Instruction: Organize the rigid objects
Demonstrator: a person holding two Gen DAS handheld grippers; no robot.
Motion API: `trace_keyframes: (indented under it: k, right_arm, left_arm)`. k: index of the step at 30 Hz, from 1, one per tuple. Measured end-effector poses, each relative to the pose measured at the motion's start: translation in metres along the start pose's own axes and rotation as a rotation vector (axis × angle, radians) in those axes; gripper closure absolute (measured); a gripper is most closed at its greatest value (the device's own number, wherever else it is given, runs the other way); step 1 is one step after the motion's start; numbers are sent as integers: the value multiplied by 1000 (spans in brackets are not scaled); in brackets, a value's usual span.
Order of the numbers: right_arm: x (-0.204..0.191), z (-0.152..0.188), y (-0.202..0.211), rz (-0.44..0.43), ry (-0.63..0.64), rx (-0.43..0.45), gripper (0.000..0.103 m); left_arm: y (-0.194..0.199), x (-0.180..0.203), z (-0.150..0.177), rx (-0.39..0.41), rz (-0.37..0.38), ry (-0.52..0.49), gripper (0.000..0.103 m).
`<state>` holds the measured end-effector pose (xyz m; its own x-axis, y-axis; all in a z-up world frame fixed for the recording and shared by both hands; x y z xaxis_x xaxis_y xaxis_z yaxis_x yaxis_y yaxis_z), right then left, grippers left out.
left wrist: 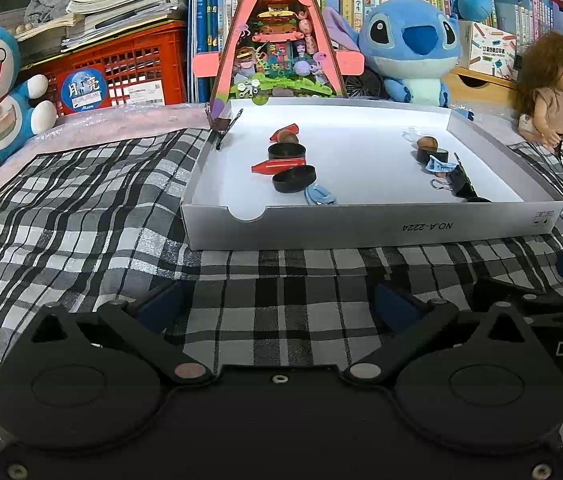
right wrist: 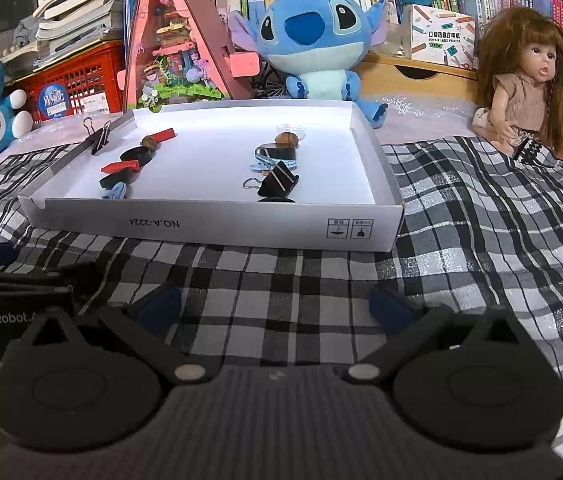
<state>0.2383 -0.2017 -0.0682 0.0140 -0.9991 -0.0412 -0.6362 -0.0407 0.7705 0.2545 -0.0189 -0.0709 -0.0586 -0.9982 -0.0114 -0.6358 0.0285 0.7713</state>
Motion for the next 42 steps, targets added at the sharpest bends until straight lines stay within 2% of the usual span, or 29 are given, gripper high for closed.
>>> trace_keyframes:
  k: [7, 42]
  right_arm:
    - [0, 0, -1, 10, 10, -4, 0]
    - [1, 0, -1, 8, 9, -4, 0]
  left_arm:
    - [1, -16, 1, -1, -32, 64, 1]
    - [0, -15, 1, -4, -39, 57, 0]
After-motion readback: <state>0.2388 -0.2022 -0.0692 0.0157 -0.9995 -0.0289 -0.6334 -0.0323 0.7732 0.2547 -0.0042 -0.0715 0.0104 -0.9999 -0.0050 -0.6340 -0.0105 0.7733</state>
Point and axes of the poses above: each gripper's, at about its wrist camera, not at the fingertips, and y roughly against the way its jaws point, x to its right, z to its underside, the point moved 10 cm from there along -y, roughly the way its jaws point, and after that the axes turned 10 degrees about -x, right-handed, at the moved point
